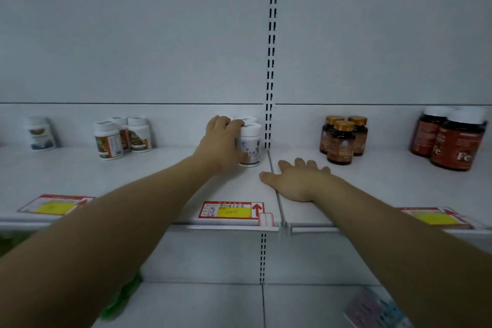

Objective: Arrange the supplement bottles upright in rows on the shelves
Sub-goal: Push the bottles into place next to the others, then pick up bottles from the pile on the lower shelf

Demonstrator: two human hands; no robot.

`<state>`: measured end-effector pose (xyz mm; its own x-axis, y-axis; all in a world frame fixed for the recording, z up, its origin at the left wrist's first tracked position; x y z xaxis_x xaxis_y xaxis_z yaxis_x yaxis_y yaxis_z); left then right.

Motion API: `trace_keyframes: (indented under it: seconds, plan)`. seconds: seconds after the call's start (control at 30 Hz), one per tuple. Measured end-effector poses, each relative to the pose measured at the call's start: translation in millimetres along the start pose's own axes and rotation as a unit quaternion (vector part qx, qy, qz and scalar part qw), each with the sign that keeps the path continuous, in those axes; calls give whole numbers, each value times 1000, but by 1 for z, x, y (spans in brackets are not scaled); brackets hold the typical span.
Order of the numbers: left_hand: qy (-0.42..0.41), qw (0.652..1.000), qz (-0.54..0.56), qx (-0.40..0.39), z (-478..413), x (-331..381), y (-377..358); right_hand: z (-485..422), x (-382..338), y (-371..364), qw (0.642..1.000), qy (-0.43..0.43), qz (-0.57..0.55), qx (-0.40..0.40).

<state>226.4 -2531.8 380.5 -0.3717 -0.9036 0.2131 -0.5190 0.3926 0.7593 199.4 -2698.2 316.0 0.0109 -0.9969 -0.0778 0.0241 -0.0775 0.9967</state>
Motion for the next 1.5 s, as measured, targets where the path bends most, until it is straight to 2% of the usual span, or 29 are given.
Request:
trace_keyframes:
  seconds: [0.17, 0.37, 0.63, 0.77, 0.87, 0.97, 1.03, 1.17, 1.33, 1.5]
  plan:
    - [18, 1000, -8, 0, -1, -8, -3, -1, 0, 1, 1000, 0, 3, 9]
    - [40, 998, -34, 41, 0, -7, -5, -3, 1, 0, 1000, 3, 4, 21]
    - [21, 997, -79, 2, -3, 0, -4, -4, 0, 2, 999, 3, -6, 36]
    - [63, 996, -60, -24, 4, -12, 9, -2, 1, 10, 998, 12, -40, 40]
    - [87, 996, -22, -15, 20, -19, 35, 3, -7, 36, 991, 48, -88, 85]
    - [104, 993, 14, -54, 49, -32, 63, 8, -32, 78, 978, 89, -104, 154]
    - [130, 988, 25, -83, 75, -48, 87, 13, -67, 98, 971, 125, -101, 176]
    - [153, 984, 6, -92, 135, -88, 152, 34, -171, 113, 960, 197, -94, 177]
    - [202, 971, -51, -116, 232, -173, 240, 87, -350, 99, 934, 304, -95, 164]
    - [304, 941, -82, -123, 350, -276, 330, 169, -540, 65, 892, 419, -109, 129]
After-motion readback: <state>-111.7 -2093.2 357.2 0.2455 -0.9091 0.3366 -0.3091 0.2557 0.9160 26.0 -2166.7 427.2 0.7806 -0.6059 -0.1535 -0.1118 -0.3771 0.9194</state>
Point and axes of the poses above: each hand's wrist, its own z-axis away from the middle knuckle, its own y-axis out of the back of the hand, x = y × z, the point moved 7 cm from there along -z, towards the middle knuckle, and after that the axes turned 4 degrees about x, right-handed, at the moved point
